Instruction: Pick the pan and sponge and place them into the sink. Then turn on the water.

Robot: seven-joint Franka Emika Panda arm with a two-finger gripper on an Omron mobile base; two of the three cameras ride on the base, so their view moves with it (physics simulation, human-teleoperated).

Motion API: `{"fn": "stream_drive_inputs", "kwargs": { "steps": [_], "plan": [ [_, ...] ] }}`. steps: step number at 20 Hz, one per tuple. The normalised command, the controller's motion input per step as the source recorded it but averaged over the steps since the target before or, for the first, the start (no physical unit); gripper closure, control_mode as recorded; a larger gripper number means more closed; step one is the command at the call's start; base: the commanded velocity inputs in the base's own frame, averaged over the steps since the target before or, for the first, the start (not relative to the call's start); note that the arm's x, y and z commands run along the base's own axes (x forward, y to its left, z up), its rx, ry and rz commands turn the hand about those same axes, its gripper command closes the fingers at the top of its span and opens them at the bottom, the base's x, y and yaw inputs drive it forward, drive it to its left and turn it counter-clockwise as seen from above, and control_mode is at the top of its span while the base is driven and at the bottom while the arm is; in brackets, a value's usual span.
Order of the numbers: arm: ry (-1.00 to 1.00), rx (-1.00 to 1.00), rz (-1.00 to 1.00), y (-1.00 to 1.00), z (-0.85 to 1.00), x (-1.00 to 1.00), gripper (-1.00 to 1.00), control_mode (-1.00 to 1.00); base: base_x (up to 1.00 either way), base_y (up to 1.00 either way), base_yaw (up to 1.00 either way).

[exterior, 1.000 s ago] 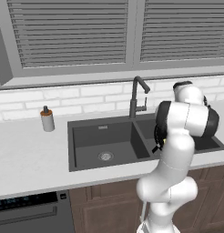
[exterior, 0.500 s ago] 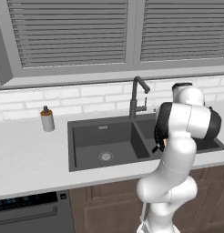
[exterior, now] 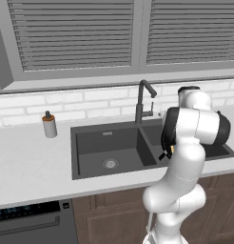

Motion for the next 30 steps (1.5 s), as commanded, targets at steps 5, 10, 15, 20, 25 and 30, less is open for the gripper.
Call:
{"fn": "stream_drive_inputs", "kwargs": {
  "steps": [5, 10, 15, 20, 25, 30],
  "plan": [
    [-0.02, 0.0, 0.0, 0.0, 0.0, 0.07, -1.0, -1.0, 0.0, 0.0, 0.0],
    [-0.01, 0.0, 0.0, 0.0, 0.0, 0.04, -1.0, -1.0, 0.0, 0.0, 0.0],
    [0.0, 0.0, 0.0, 0.0, 0.0, 0.1, -1.0, -1.0, 0.0, 0.0, 0.0],
    [0.0, 0.0, 0.0, 0.0, 0.0, 0.16, -1.0, -1.0, 0.0, 0.0, 0.0],
    [0.0, 0.0, 0.0, 0.0, 0.0, 0.12, -1.0, -1.0, 0.0, 0.0, 0.0],
    [0.0, 0.0, 0.0, 0.0, 0.0, 0.16, -1.0, -1.0, 0.0, 0.0, 0.0]
  ]
}}
